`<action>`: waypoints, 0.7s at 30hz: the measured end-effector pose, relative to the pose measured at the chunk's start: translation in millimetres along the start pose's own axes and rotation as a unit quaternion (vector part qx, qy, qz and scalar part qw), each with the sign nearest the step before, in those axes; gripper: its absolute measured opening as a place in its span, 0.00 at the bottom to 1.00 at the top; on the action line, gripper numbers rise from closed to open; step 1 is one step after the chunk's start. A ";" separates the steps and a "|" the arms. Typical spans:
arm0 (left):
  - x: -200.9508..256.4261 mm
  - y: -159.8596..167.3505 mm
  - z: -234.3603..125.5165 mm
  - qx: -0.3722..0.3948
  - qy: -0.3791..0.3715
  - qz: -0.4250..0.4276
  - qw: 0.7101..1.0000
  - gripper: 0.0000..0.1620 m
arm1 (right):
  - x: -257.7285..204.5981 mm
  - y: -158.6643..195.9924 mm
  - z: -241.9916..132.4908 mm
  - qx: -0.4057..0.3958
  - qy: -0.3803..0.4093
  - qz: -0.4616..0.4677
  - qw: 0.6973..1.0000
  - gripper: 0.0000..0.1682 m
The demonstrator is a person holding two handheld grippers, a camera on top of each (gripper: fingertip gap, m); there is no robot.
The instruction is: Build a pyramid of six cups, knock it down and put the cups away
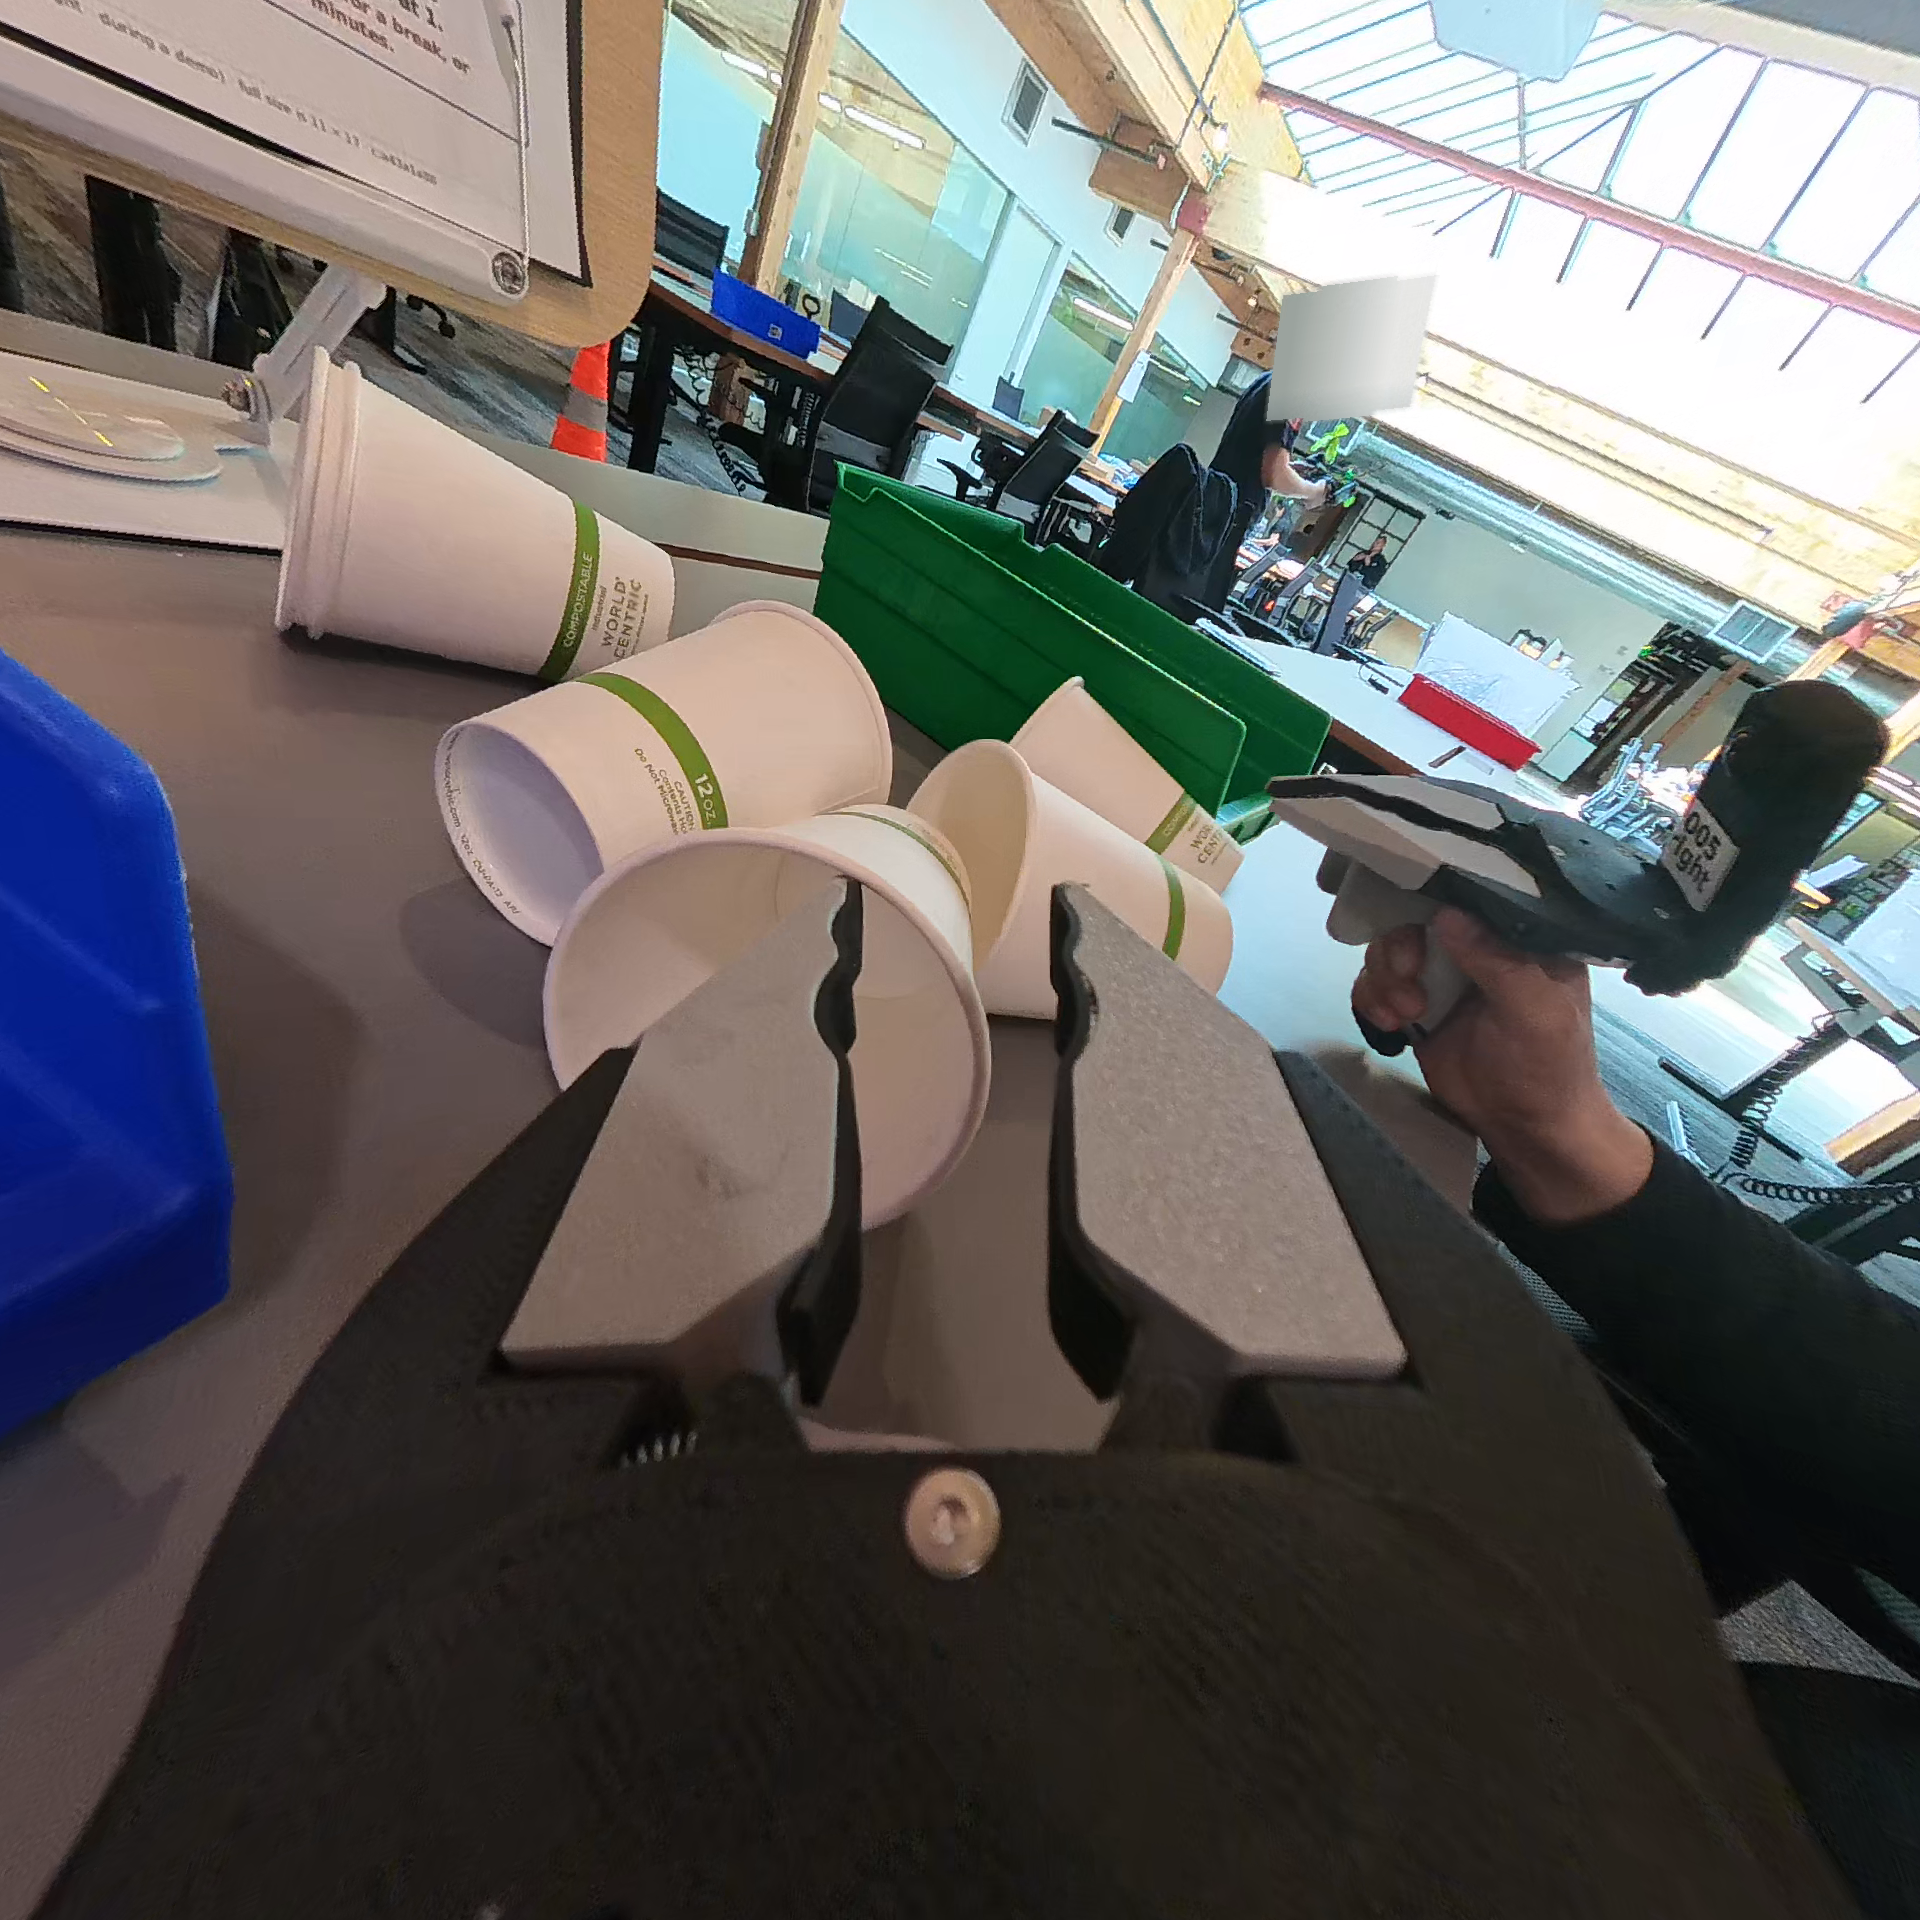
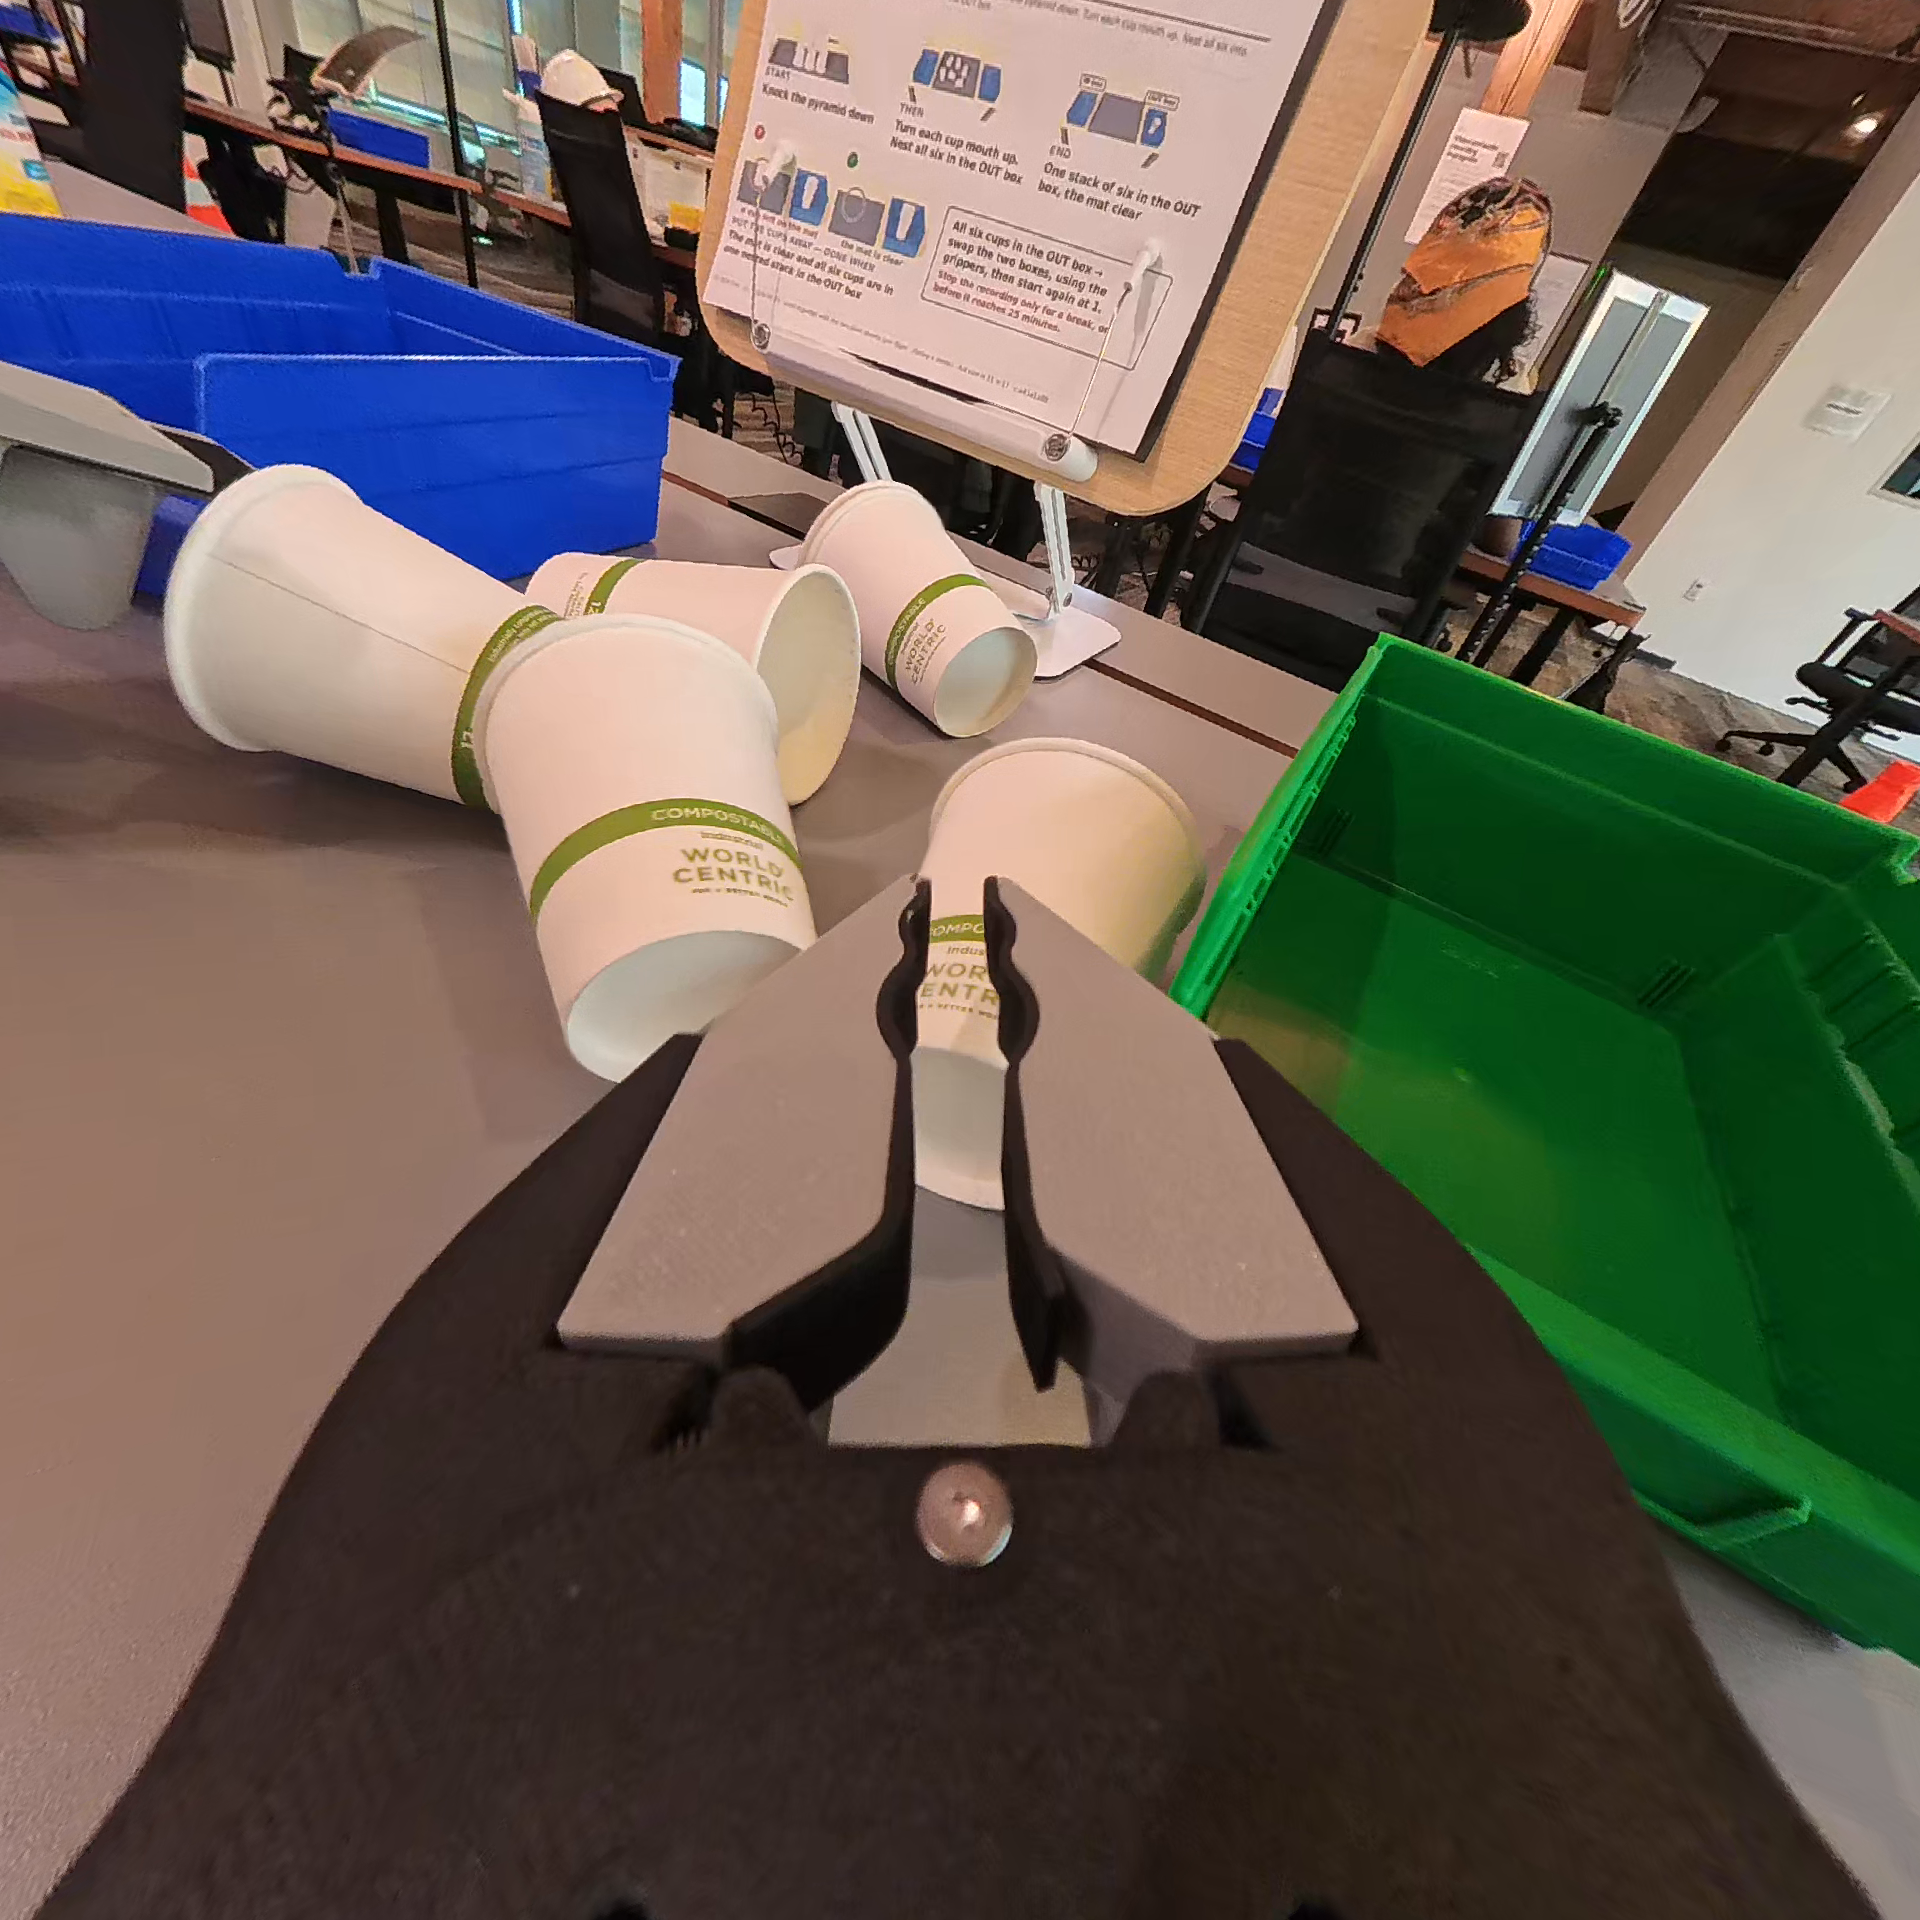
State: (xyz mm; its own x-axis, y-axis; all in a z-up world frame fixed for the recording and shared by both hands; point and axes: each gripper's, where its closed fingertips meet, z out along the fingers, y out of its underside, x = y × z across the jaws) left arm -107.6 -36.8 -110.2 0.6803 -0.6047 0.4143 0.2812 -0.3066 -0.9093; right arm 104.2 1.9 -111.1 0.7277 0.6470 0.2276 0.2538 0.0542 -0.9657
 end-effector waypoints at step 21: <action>-0.2 -0.1 -0.1 0.000 0.000 -0.001 1.000 0.21 | -2.5 2.8 1.9 -0.008 -0.003 -0.010 1.000 0.05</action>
State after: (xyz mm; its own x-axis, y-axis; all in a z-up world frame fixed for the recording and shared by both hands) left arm -107.8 -36.8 -110.2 0.6792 -0.6046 0.4161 0.2827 -0.3077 -0.9085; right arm 101.9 1.8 -114.6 0.7178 0.6512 0.2465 0.2790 0.0553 -0.9587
